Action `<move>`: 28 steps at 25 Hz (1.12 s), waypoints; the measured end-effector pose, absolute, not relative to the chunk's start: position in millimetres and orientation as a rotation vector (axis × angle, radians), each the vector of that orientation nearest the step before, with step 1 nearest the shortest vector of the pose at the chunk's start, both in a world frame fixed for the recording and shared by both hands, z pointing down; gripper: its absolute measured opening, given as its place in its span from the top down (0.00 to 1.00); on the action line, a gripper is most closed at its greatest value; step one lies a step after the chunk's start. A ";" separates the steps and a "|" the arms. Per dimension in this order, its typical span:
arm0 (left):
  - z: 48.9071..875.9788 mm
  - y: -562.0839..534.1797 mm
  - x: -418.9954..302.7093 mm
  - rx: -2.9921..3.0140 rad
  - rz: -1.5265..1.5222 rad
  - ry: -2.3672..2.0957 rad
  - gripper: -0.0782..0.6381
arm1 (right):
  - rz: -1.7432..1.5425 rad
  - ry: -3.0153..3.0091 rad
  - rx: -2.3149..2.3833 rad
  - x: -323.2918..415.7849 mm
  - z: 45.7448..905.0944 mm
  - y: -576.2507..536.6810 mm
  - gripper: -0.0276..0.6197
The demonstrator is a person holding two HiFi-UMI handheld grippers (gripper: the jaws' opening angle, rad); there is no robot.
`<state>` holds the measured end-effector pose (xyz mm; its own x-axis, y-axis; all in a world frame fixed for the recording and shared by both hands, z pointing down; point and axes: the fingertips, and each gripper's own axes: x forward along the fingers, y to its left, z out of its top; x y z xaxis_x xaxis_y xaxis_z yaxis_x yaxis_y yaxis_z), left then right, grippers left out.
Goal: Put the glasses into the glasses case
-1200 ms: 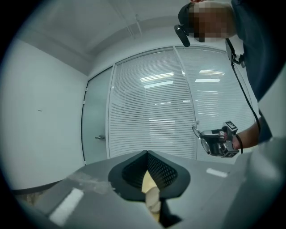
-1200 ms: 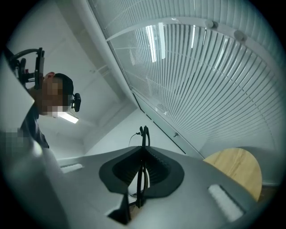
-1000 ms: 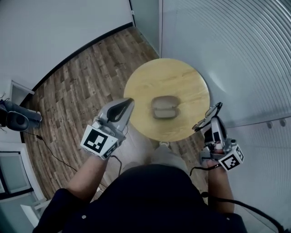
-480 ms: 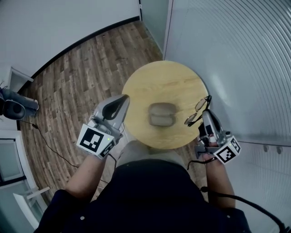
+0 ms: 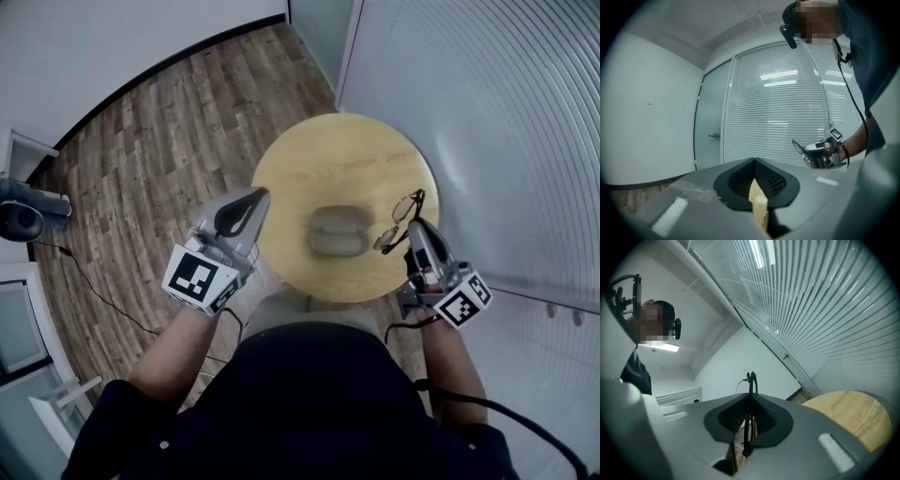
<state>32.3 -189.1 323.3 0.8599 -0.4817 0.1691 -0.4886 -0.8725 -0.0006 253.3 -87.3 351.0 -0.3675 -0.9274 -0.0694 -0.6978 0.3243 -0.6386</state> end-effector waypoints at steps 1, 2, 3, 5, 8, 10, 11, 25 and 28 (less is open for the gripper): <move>328.3 -191.0 32.8 2.983 0.249 -0.773 0.89 | -0.740 2.180 -1.439 250.0 356.6 -90.5 0.91; 333.8 -192.7 32.3 2.973 0.246 -0.770 0.89 | -0.755 2.190 -1.443 246.5 362.0 -93.5 0.91; 339.2 -194.2 31.4 2.961 0.250 -0.769 0.89 | -0.772 2.199 -1.448 243.0 366.7 -96.4 0.91; 346.9 -198.4 32.0 2.944 0.266 -0.759 0.89 | -0.804 2.215 -1.458 238.1 373.5 -103.5 0.91; 359.8 -206.3 37.4 2.926 0.310 -0.730 0.89 | -0.841 2.239 -1.475 235.1 386.9 -114.6 0.91; 372.6 -210.0 40.4 2.912 0.348 -0.715 0.89 | -0.863 2.238 -1.485 234.1 399.7 -118.3 0.91; 378.8 -210.8 42.3 2.909 0.351 -0.703 0.89 | -0.871 2.234 -1.491 233.7 406.6 -119.5 0.91; 431.2 -217.0 63.0 2.836 0.382 -0.619 0.89 | -1.070 2.286 -1.531 227.3 487.8 -126.8 0.91; 430.9 -223.2 60.6 2.839 0.352 -0.664 0.89 | -1.097 2.325 -1.517 221.0 498.8 -131.4 0.91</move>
<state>60.6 -223.2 430.9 0.8704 -0.4080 0.2755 -0.4568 -0.8780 0.1429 221.0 -131.4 498.8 -0.4745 -0.8441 0.2495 -0.7292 0.2182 -0.6486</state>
